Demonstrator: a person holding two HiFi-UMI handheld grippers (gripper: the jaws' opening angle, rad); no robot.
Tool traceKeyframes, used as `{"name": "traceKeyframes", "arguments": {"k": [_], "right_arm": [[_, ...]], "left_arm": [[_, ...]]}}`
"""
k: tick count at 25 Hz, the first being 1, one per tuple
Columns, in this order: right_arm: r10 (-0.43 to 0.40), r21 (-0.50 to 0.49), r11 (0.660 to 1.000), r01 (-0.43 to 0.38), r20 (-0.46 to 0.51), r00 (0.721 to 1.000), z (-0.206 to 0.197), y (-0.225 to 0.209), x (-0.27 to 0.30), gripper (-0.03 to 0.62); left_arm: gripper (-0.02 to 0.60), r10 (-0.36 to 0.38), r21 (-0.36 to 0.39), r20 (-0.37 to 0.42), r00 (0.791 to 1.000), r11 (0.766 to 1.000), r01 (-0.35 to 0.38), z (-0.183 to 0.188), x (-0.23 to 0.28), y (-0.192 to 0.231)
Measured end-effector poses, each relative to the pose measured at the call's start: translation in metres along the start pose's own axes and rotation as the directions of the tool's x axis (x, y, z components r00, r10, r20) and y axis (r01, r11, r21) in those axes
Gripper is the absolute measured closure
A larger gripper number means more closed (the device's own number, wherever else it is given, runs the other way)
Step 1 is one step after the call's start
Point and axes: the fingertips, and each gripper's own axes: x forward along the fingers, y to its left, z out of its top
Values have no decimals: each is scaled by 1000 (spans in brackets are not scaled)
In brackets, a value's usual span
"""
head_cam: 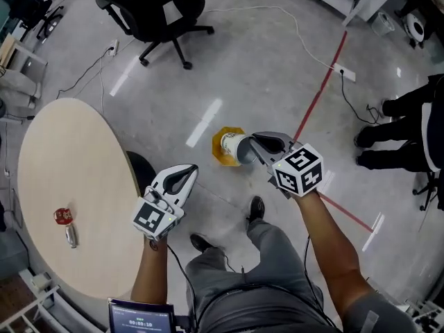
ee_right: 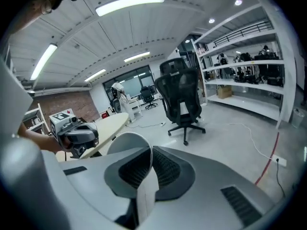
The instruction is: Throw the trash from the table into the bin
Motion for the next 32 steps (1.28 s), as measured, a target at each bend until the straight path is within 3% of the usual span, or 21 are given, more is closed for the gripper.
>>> {"name": "traceKeyframes", "arguments": {"k": [12,17,20,24,26,32], "right_arm": [[-40,42,998,50,-214,976,-221,-107,170,568],[-64,46,996,78,-263,963,-271,-122,205,568],[-88,16,995,95,-257,963,-279,-125,211,566],[-91,-10,996,92,-247,965,-265,-116,196,551],[-81,-3,997,82,-239,968,-250,-108,181,496],[-76,-6,997,76,-175,982,-186,-73,103,496]], "left_arm": [[540,-44,-118,-208,977,993,20,-231,88,38],[540,-55,-154,-267,962,988,14,-285,100,41],[540,-54,-169,-282,958,986,5,-292,99,36],[540,-54,-169,-283,958,986,5,-272,88,24],[540,-50,-160,-284,958,987,4,-252,79,17],[540,-40,-115,-232,972,993,14,-155,54,-11]]}}
